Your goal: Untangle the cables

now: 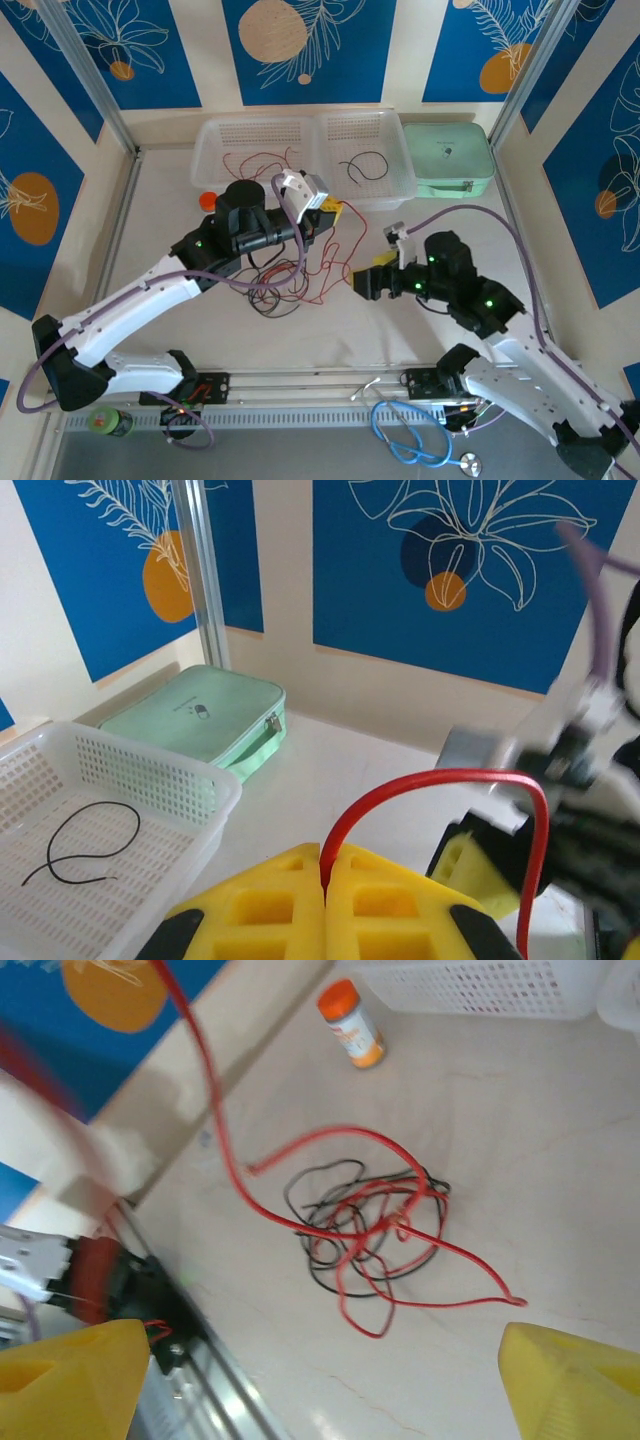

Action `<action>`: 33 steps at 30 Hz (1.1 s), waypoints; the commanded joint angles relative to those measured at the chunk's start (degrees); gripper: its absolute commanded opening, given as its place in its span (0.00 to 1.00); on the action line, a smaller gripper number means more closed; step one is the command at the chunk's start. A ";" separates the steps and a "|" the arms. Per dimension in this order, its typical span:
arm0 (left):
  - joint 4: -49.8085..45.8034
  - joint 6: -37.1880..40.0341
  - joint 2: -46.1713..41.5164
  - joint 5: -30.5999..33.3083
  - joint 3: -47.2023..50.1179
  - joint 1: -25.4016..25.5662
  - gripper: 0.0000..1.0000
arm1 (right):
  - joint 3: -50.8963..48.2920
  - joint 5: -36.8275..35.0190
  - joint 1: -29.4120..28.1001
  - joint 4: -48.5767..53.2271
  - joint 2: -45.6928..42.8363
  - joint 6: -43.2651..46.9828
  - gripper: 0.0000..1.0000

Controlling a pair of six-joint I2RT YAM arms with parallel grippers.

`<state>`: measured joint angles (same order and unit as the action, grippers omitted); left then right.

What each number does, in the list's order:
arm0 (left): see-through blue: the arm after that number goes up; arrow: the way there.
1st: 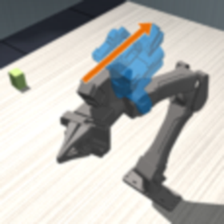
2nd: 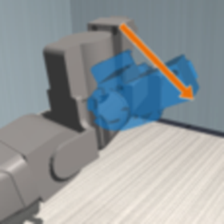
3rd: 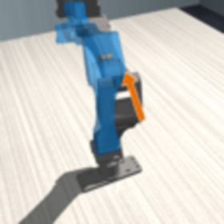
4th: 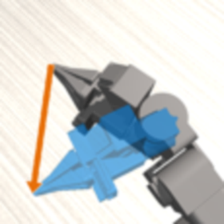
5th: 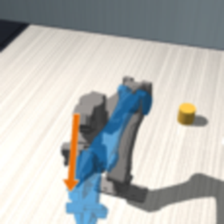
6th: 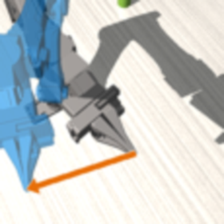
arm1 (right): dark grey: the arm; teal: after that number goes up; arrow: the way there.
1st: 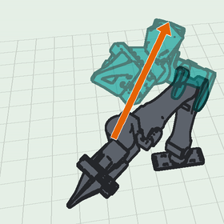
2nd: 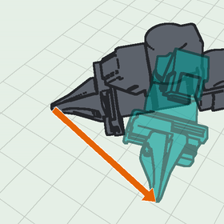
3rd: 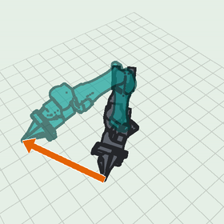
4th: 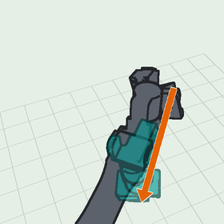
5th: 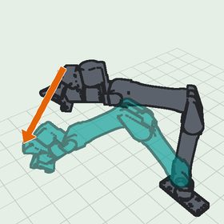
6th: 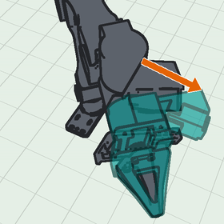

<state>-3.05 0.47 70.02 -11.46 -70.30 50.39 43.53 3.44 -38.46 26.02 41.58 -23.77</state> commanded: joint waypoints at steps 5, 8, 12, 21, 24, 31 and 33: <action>-0.76 -0.55 -2.25 3.07 -2.66 0.63 0.00 | -3.31 -10.86 -5.84 -8.89 7.93 2.60 0.90; -0.56 -0.90 -2.17 2.86 -2.56 0.63 0.00 | -4.14 -14.89 -9.27 -12.13 10.49 2.77 0.92; -0.46 -1.39 -2.12 2.93 -2.69 0.59 0.00 | -3.28 -19.86 -11.82 -15.42 14.62 5.67 0.93; -0.75 -1.79 -2.51 3.37 -3.09 0.60 0.00 | 2.61 -29.36 -15.79 -17.04 26.40 5.31 0.90; -1.57 -1.53 -2.85 3.84 -3.59 0.60 0.00 | 3.87 -33.27 -16.38 -15.09 28.73 2.62 0.76; -8.87 0.20 -4.72 8.75 -7.85 0.59 0.00 | 2.84 -37.21 -15.86 -9.81 29.05 -2.90 0.14; -10.93 0.64 -5.77 11.11 -8.89 0.64 0.00 | 2.10 -37.65 -15.15 -9.02 28.73 -4.35 0.08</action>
<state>-10.81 0.08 67.20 -4.62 -75.90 50.46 46.02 -30.89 -54.30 14.31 70.83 -24.75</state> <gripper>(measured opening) 0.051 0.096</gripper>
